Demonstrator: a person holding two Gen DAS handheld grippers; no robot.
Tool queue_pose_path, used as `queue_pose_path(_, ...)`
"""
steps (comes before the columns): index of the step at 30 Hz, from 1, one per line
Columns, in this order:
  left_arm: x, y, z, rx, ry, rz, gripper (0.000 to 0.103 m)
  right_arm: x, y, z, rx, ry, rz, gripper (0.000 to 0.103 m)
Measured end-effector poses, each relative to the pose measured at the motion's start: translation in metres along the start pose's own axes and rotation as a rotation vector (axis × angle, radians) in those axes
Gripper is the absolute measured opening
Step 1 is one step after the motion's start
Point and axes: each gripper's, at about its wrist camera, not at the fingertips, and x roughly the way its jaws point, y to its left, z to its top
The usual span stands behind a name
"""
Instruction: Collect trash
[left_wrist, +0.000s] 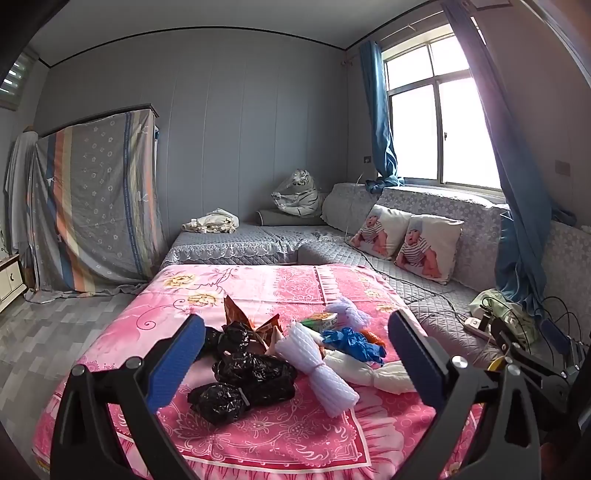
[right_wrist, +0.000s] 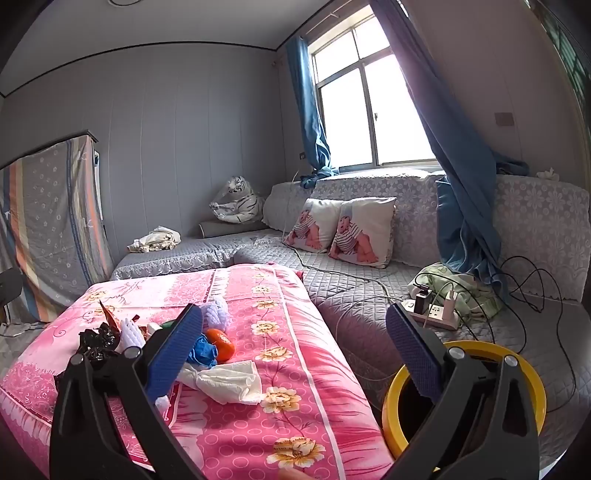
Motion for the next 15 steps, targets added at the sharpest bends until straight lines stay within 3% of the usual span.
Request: queue_pose_path(15,0.0004,-0.0003,0.0,0.002,0.003,0.0,0.096,0.0013,-0.0026,-0.0006,0.003,0.006,0.002,0.095)
